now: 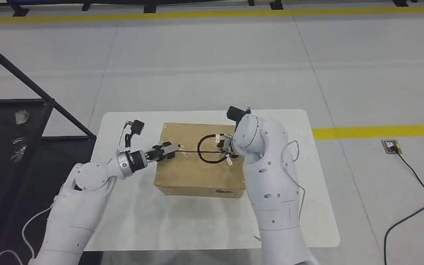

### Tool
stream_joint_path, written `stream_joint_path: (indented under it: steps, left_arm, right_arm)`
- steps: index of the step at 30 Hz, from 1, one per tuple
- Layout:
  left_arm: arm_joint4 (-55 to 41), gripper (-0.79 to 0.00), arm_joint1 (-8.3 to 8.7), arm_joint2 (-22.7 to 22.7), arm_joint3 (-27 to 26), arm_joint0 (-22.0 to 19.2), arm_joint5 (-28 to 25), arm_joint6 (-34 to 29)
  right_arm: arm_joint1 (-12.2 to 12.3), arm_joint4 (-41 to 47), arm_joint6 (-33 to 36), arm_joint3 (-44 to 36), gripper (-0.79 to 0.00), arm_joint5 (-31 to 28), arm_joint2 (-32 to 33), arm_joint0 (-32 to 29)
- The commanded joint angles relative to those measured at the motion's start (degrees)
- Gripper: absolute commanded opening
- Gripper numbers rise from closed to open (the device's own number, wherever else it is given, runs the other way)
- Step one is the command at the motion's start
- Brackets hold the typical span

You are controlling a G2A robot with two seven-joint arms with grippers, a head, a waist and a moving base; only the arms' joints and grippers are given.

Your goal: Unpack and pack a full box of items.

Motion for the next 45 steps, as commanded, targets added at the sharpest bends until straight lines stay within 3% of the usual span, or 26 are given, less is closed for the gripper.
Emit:
stream_joint_path:
  steps: [1,10,16,18,20,22,23,29,36,45]
  left_arm:
    - [-0.21,0.0,0.08,-0.1,-0.07,0.29,-0.07,0.23]
    - [-4.39,0.0,0.25,-0.97,-1.75,1.73,-2.65,1.53]
    - [-9.55,0.0,1.1,-5.21,-5.38,4.92,-6.63,2.34]
    - [-10.76,0.0,1.57,-7.56,-6.43,6.44,-7.63,3.21]
    - [-11.45,0.0,2.05,-10.1,-6.93,8.19,-8.48,4.57]
    - [-9.37,0.0,2.57,-12.5,-6.86,9.93,-9.05,6.7]
    - [-8.01,0.0,2.76,-13.33,-6.8,10.87,-8.94,8.02]
    - [-9.14,0.0,2.81,-13.46,-5.75,14.97,-8.37,10.31]
    - [-13.33,0.0,1.92,-10.86,-2.29,15.41,-9.62,13.49]
    - [-24.56,0.0,0.81,-6.88,2.01,13.3,-12.61,4.5]
  right_arm:
    - [0.05,0.17,0.17,-0.9,-0.419,-0.17,0.54,-0.24]
    - [0.42,3.55,0.03,-8.71,-0.397,-0.03,2.97,-2.93]
    - [1.37,17.49,1.02,-20.07,-0.403,-1.03,1.11,-7.56]
    - [1.86,21.62,1.65,-20.64,-0.446,-1.67,-0.12,-8.54]
    - [2.09,22.48,0.29,-18.61,-0.536,-0.31,-1.76,-8.37]
    - [2.06,23.05,-0.71,-14.3,-0.73,0.7,-2.82,-6.9]
    - [1.99,23.07,-1.21,-11.77,-0.785,1.19,-3.19,-5.94]
    - [2.23,23.86,-3.29,1.99,-0.785,3.27,-2.47,0.14]
    - [2.95,24.98,-6.71,10.63,-0.785,4.33,-1.57,3.33]
    - [3.32,31.15,-16.32,15.45,-0.785,1.39,-1.09,3.67]
